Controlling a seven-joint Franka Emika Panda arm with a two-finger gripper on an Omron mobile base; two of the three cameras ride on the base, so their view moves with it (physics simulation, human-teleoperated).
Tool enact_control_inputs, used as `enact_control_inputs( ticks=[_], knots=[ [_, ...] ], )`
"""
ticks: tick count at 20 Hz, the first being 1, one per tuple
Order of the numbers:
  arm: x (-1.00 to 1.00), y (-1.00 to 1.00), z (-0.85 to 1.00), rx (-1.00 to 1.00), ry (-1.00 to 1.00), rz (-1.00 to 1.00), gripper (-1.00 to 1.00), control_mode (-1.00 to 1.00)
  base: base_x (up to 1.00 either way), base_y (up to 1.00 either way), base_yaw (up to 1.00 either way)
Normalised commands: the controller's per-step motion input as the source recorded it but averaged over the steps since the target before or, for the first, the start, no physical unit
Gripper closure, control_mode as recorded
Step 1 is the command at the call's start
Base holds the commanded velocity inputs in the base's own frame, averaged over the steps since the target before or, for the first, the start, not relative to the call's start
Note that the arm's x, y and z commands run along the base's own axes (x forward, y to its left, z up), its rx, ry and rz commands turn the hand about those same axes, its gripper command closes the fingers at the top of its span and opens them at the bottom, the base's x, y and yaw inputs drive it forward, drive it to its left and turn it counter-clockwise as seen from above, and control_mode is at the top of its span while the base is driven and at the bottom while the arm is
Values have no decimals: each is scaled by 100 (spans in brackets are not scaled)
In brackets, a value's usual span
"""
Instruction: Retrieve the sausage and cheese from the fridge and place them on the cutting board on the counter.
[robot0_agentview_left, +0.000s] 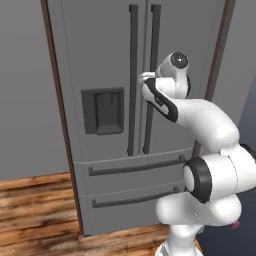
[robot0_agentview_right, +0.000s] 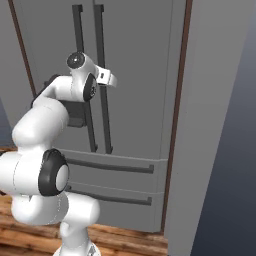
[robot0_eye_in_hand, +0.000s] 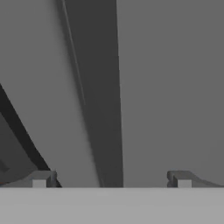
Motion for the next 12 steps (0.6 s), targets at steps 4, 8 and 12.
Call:
enact_control_inputs(
  ticks=[4,8,12],
  knots=[
    [53,0,-10,1,0,0,-100,-100,0,0,0],
    [49,0,-10,0,0,0,-100,-100,0,0,0],
    [46,0,-13,0,0,0,-100,-100,0,0,0]
  ],
)
